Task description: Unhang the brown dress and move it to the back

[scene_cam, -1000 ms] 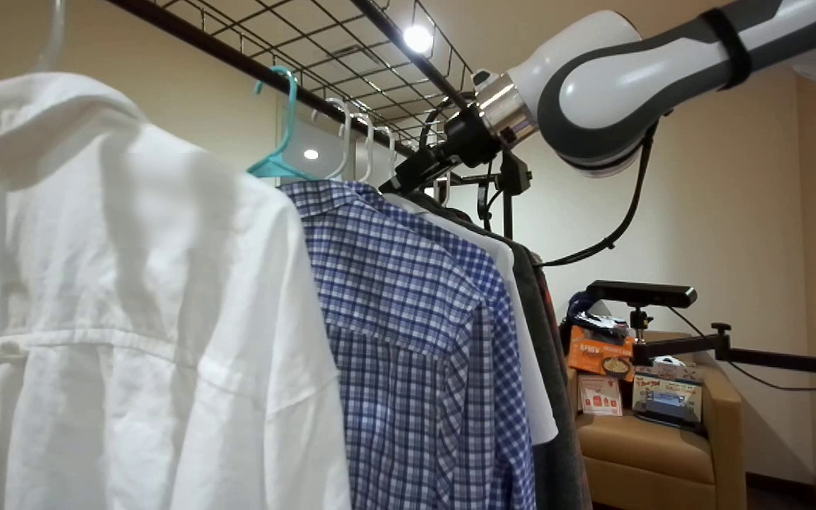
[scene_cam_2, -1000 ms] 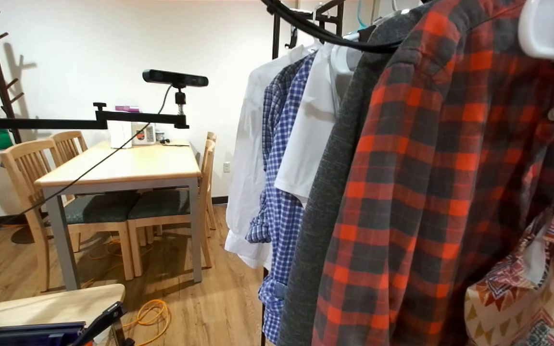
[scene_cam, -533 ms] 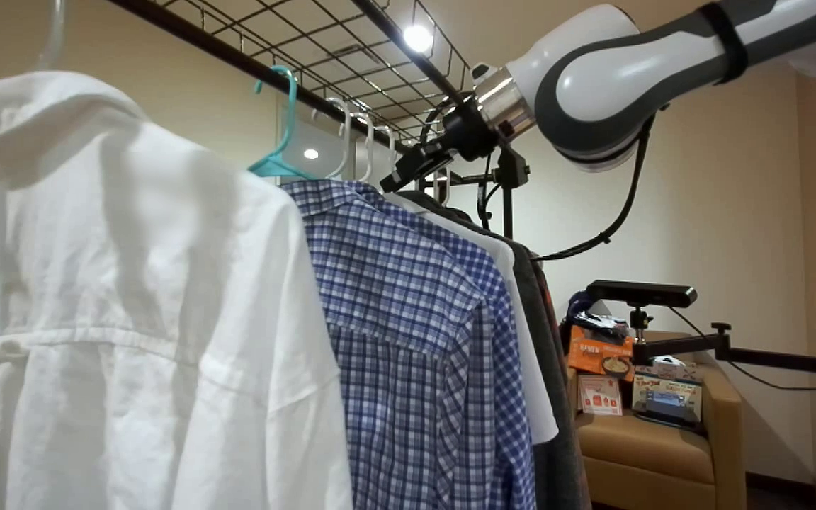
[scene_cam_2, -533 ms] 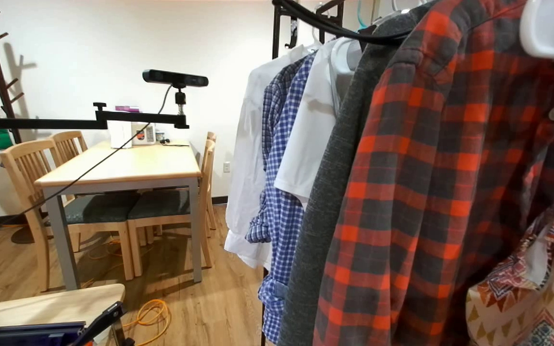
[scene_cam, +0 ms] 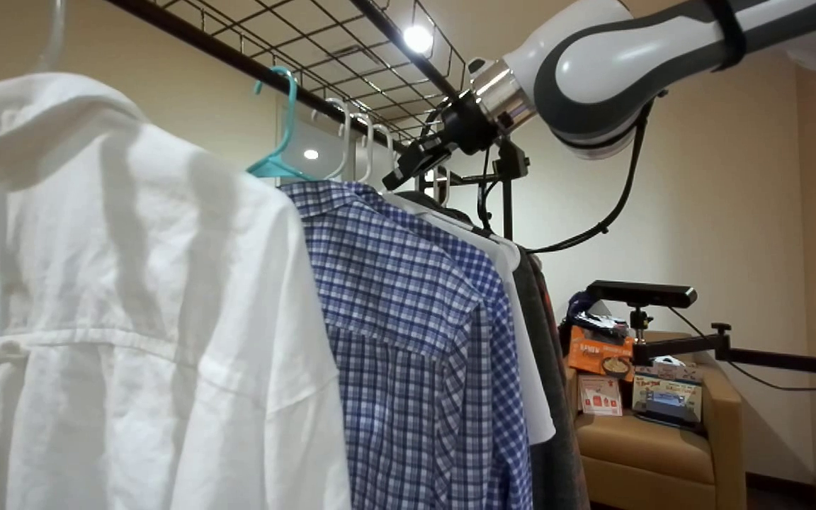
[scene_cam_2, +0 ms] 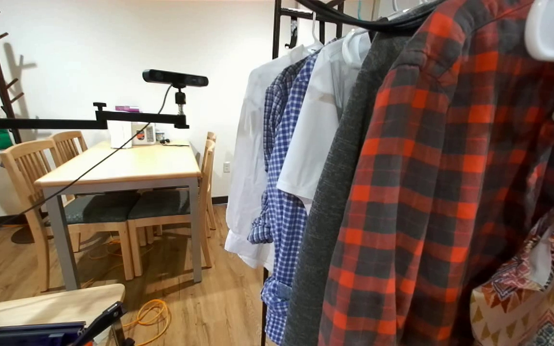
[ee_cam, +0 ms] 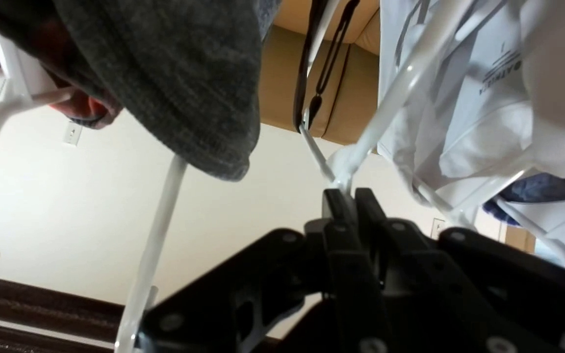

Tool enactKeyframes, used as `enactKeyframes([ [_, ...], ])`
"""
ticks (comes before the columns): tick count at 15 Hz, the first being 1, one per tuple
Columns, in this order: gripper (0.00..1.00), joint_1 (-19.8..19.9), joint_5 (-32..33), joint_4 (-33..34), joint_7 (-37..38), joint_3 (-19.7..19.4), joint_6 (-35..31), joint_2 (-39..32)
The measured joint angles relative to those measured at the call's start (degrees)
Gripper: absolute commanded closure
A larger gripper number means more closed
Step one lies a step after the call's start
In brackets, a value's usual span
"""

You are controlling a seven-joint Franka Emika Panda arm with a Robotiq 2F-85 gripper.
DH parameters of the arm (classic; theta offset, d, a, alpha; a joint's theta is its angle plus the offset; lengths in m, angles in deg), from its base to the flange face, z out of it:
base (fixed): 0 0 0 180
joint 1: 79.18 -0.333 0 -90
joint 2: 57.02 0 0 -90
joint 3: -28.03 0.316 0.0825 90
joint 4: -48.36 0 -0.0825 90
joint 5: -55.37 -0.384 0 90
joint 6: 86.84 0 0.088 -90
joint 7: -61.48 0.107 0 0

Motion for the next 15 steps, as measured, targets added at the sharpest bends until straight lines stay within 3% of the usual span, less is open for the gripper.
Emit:
enactKeyframes([
  [15,0.93,-0.6,-0.1,3.8,-0.9,-0.8,13.0,5.7],
])
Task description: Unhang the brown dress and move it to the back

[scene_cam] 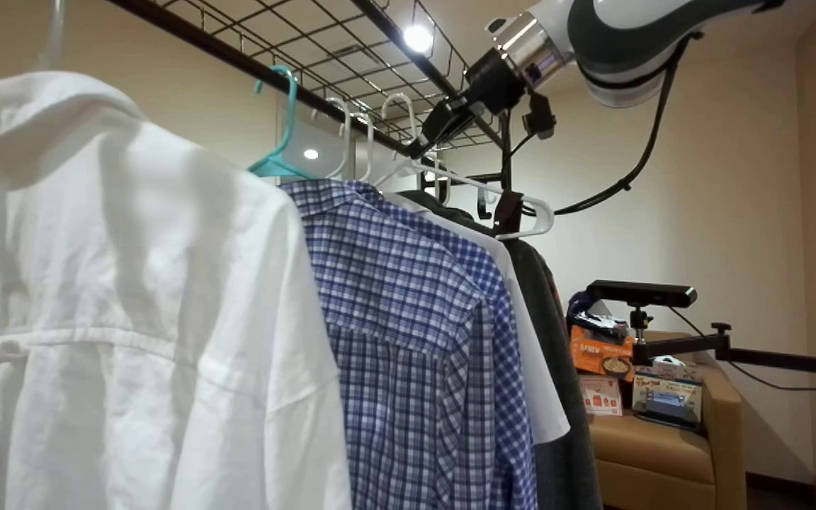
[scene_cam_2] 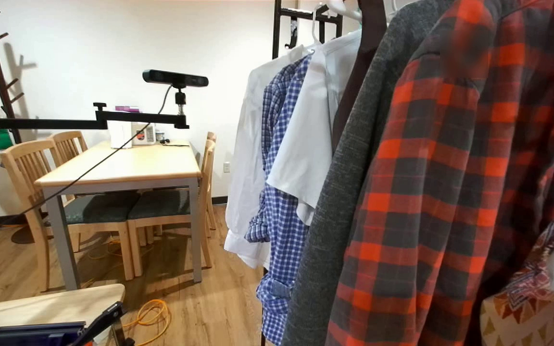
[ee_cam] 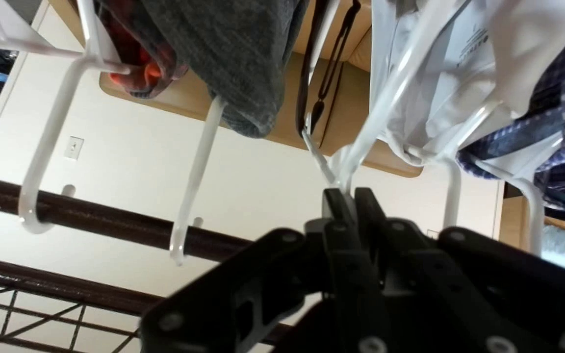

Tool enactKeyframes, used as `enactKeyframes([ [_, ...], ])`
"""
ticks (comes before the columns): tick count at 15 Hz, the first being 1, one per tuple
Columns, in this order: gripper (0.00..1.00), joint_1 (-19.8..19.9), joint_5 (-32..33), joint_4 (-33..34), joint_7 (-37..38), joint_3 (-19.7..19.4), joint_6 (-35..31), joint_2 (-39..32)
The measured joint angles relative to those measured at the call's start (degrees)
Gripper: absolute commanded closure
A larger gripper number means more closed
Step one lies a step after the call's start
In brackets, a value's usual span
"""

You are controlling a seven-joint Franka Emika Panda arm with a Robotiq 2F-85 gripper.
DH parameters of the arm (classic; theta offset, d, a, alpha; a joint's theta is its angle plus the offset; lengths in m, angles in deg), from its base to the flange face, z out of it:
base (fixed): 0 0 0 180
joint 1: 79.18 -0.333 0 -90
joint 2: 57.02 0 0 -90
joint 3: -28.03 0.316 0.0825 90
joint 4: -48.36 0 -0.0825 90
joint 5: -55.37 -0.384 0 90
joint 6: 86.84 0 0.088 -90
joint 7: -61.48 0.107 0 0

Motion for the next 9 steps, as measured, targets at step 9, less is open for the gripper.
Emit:
enactKeyframes([
  [9,0.93,-2.4,-0.8,-1.5,-4.8,0.0,14.3,8.3],
])
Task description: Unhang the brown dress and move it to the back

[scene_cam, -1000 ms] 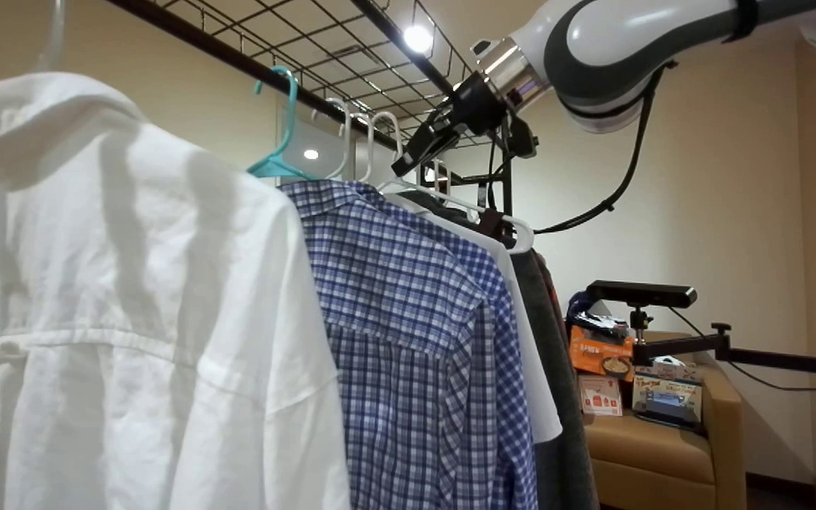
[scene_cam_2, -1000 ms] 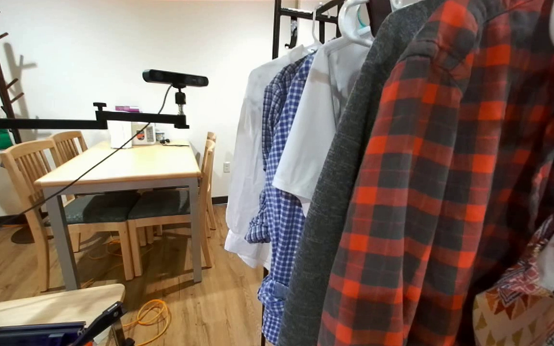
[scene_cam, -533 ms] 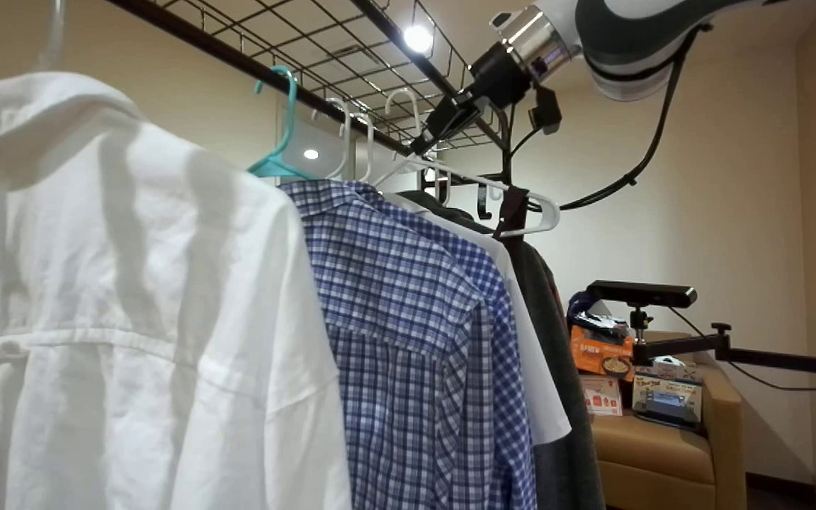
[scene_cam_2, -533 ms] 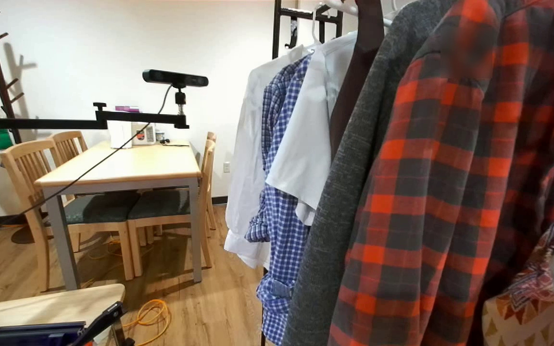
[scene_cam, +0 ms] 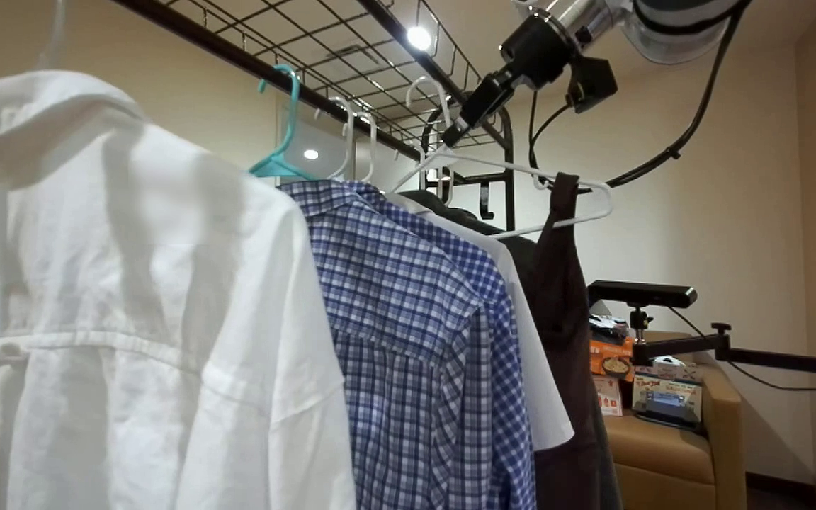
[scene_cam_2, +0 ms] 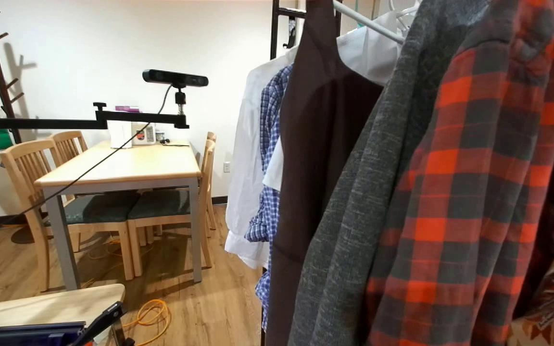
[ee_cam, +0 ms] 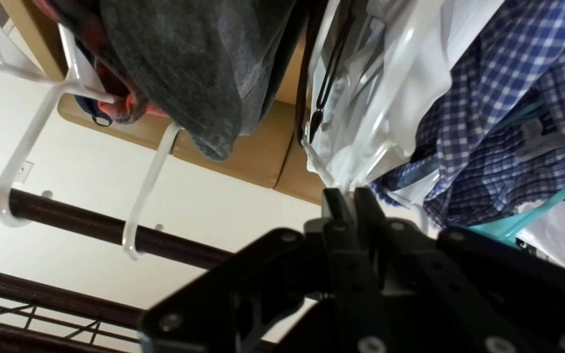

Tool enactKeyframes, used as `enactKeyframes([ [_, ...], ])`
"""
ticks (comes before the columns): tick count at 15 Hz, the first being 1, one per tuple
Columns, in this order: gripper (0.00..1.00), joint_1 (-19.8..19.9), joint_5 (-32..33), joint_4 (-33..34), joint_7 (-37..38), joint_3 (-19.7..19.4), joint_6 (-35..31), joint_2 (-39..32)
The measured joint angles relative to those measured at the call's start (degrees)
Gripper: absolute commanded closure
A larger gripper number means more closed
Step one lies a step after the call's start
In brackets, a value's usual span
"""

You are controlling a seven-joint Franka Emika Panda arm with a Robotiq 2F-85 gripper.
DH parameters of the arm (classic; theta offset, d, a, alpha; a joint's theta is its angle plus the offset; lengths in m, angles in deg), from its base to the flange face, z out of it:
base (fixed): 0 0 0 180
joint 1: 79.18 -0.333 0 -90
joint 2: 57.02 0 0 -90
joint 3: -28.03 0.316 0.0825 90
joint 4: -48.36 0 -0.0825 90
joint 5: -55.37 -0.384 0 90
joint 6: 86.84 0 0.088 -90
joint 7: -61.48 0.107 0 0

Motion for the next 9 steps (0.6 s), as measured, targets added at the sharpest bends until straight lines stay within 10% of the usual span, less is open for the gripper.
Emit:
enactKeyframes([
  [9,0.91,-4.6,-1.4,-12.9,-1.1,1.2,2.4,11.0],
])
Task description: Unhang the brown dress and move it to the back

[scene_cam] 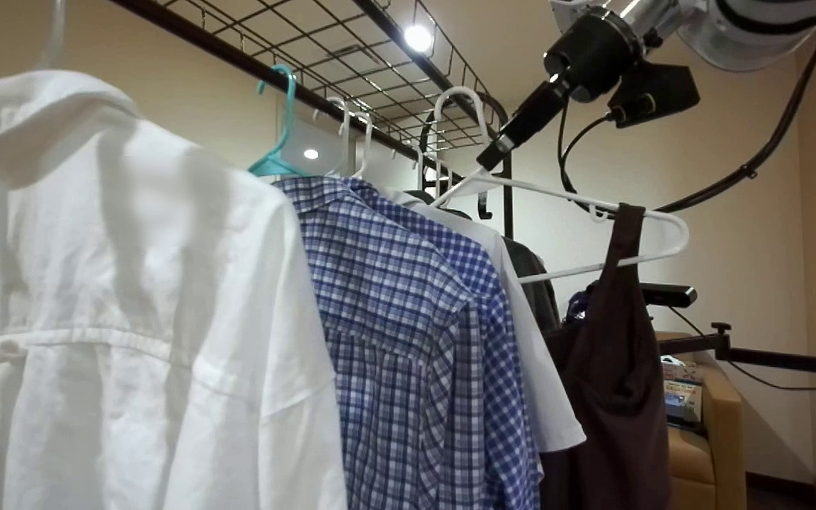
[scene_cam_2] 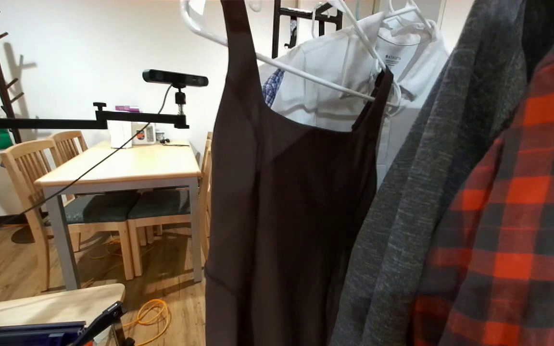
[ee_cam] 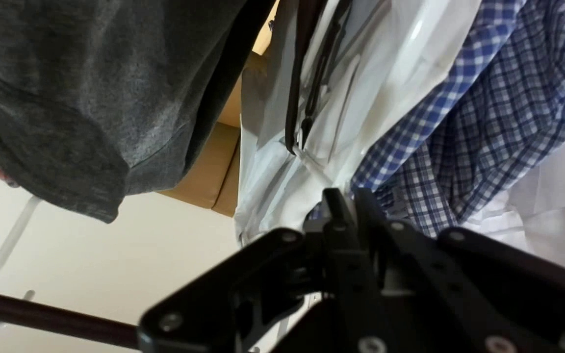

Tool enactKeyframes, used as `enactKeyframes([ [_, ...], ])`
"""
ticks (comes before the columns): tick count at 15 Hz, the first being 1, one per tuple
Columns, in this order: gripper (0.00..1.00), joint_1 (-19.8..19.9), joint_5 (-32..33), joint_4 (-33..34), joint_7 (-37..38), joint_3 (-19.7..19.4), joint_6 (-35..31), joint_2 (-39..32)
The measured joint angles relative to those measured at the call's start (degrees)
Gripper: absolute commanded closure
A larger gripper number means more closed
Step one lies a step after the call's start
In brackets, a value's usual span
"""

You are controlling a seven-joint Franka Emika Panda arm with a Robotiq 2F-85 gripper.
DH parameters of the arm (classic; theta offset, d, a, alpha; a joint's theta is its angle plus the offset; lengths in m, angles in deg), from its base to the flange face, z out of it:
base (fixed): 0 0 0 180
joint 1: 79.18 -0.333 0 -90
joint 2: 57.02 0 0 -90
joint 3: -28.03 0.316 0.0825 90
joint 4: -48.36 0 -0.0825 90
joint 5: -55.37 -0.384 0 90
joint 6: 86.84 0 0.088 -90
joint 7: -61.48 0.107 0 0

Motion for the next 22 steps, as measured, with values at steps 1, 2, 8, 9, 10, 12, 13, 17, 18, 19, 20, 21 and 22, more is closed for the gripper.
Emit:
enactKeyframes([
  [1,0.91,0.1,0.0,-0.2,0.0,0.0,0.0,0.0],
  [2,0.91,0.3,0.0,-0.2,0.0,0.0,0.0,-0.1],
  [8,0.93,0.4,-0.1,-0.4,0.0,-0.1,0.0,-0.4],
  [9,0.93,0.4,-0.1,-0.5,0.0,-0.1,0.0,-0.4],
  [10,0.93,0.3,-0.3,-0.8,0.0,-0.1,0.0,-0.2],
  [12,0.93,0.0,-0.3,-2.2,0.0,0.1,0.1,1.0],
  [13,0.93,-0.5,-0.6,-3.3,0.0,0.1,0.1,2.1],
  [17,0.93,-6.0,-3.3,-8.7,-2.6,0.1,2.7,8.8],
  [18,0.93,-7.9,-4.0,-10.0,-3.4,0.1,4.3,10.7],
  [19,0.93,-9.7,-4.6,-11.1,-4.0,0.2,5.9,12.6],
  [20,0.93,-11.3,-5.0,-12.2,-4.4,0.4,7.3,14.3],
  [21,0.93,-12.8,-5.3,-13.1,-4.7,0.6,8.5,15.9],
  [22,0.91,-14.0,-5.6,-14.0,-4.8,0.8,9.0,17.1],
])
